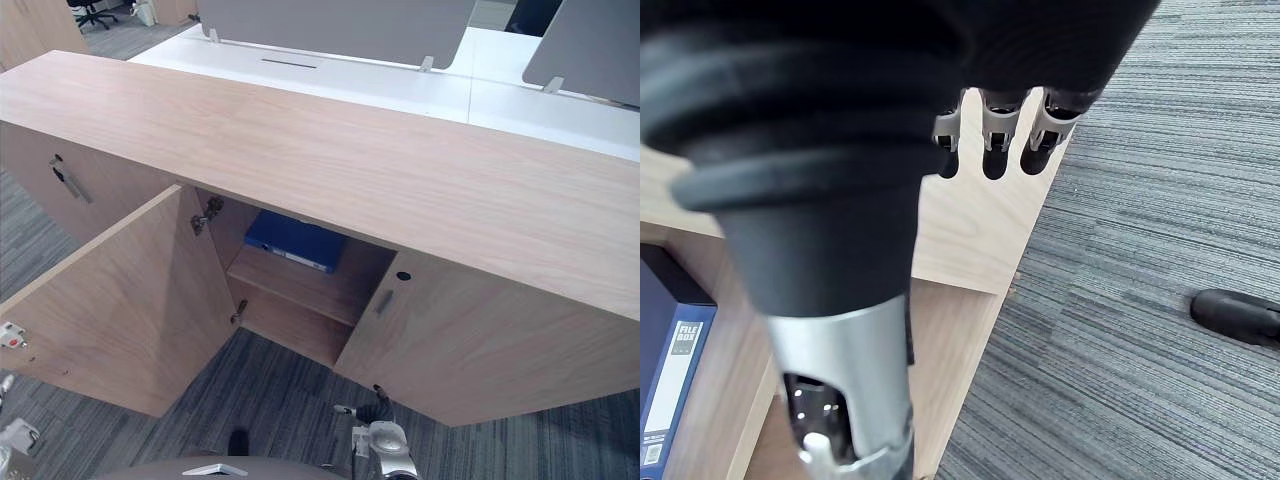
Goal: Walk over to the cabinet, pick up the folder, carry it to the office cabinet, place the folder inside the office cabinet, then close the office cabinet door
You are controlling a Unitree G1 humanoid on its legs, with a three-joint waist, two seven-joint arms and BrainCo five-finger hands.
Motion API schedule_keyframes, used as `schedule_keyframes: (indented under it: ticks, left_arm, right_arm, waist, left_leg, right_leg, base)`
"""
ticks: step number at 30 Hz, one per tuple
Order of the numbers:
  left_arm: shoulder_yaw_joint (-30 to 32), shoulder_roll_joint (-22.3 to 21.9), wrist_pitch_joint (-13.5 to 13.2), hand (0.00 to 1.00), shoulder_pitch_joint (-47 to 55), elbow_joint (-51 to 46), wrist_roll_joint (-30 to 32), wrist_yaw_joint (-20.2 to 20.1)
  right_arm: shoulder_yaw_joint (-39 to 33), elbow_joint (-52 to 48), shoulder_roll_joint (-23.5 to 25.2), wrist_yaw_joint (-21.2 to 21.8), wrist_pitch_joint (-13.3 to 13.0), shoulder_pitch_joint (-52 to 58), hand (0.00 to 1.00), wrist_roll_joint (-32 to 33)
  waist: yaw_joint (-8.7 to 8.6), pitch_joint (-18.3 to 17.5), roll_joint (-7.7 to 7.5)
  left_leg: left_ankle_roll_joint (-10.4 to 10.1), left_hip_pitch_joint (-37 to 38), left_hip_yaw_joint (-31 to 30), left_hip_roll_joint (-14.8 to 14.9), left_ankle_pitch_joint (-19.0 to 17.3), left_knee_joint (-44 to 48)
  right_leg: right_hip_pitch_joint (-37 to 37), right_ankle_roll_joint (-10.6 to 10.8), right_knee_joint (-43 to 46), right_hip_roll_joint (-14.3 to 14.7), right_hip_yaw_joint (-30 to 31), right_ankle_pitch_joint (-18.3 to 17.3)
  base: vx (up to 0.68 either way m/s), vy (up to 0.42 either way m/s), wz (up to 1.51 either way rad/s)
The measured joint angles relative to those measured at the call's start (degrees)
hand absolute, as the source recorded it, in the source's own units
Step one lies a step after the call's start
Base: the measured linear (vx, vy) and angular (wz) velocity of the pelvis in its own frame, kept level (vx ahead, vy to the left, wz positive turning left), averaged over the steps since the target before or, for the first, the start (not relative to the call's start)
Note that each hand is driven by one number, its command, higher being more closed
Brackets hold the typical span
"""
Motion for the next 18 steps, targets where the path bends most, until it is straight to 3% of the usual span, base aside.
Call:
schedule_keyframes:
  ticks: [10,18]
  left_arm:
    - [-5.82,2.75,-0.23,0.00,-2.19,-5.34,5.40,-1.82]
    - [-8.66,3.02,-0.18,0.00,-0.94,-7.55,5.48,-2.42]
  right_arm:
    - [0.07,-0.03,-0.19,0.21,-0.13,0.14,0.00,0.01]
    - [-0.04,-0.04,-0.24,0.30,-0.12,1.08,0.00,-0.02]
  waist:
    - [0.66,0.56,-0.60]
    - [1.17,0.65,-0.80]
  left_leg:
    - [-0.57,-0.20,-0.25,0.19,-0.39,0.00]
    - [-1.11,0.04,0.75,0.66,-0.73,0.02]
  right_leg:
    - [0.05,-0.55,-0.31,0.41,0.21,-0.45]
    - [0.01,-0.73,-0.36,0.87,3.74,-0.55]
  base:
    - [0.00,-0.002,0.00]
    - [0.01,-0.012,0.00]
